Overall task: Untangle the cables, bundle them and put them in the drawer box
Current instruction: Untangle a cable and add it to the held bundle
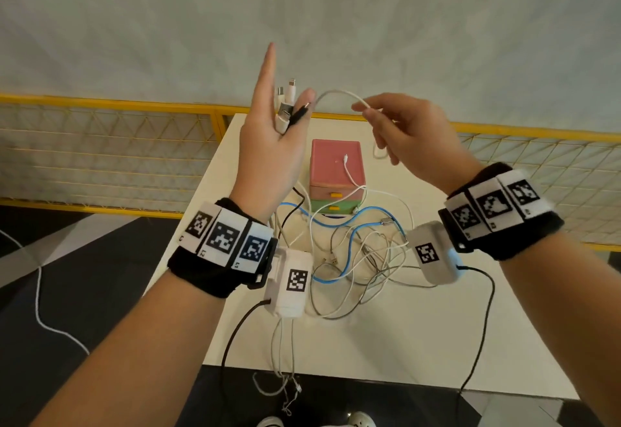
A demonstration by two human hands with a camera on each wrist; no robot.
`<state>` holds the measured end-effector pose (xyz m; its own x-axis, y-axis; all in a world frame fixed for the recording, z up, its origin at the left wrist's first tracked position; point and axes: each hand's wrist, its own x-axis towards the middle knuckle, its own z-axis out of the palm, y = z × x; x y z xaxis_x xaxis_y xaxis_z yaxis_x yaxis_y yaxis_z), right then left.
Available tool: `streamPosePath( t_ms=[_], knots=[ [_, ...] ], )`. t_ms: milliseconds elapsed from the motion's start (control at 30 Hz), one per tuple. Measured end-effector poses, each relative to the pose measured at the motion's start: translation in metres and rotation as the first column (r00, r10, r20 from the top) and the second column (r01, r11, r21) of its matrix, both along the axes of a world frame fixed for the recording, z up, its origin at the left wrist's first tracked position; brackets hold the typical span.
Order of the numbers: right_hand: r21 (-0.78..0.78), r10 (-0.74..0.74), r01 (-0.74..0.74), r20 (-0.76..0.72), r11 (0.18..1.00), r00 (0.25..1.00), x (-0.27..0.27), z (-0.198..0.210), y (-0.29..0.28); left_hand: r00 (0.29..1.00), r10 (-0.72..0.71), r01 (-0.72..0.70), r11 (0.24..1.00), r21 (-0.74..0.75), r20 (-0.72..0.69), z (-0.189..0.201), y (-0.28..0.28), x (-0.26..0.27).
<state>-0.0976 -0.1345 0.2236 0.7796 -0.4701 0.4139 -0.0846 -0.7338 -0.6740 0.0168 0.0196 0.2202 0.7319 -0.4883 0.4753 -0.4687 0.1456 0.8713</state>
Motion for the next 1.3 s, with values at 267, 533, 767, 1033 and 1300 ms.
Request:
streamPosePath(
  t_ms=[267,533,767,1033,1300],
  knots=[
    [-0.074,0.281,-0.427,-0.651,0.901,0.705,-0.062,0.025,0.068,0.952,-0.225,0.237,0.971,0.038,-0.208,0.013,0.012,-0.001],
    [0.003,0.27,-0.277,-0.241,0.961,0.932,-0.064,0.001,0.081,0.755,-0.652,0.655,0.748,0.111,-0.064,0.025,0.03,-0.031],
    [0.467,0.333,-0.309,0.034,0.828,0.942,-0.056,-0.025,0.126,0.75,-0.653,0.645,0.69,0.328,-0.104,0.02,0.038,-0.051],
    [0.651,0.13,-0.193,0.144,0.734,0.981,-0.055,-0.039,0.139,0.696,-0.654,0.689,0.725,0.018,-0.296,0.007,0.038,-0.056],
    [0.761,0.156,-0.243,0.186,0.601,0.97,-0.065,-0.043,0.136,0.685,-0.647,0.688,0.726,0.005,-0.335,-0.009,0.036,-0.061]
  ],
)
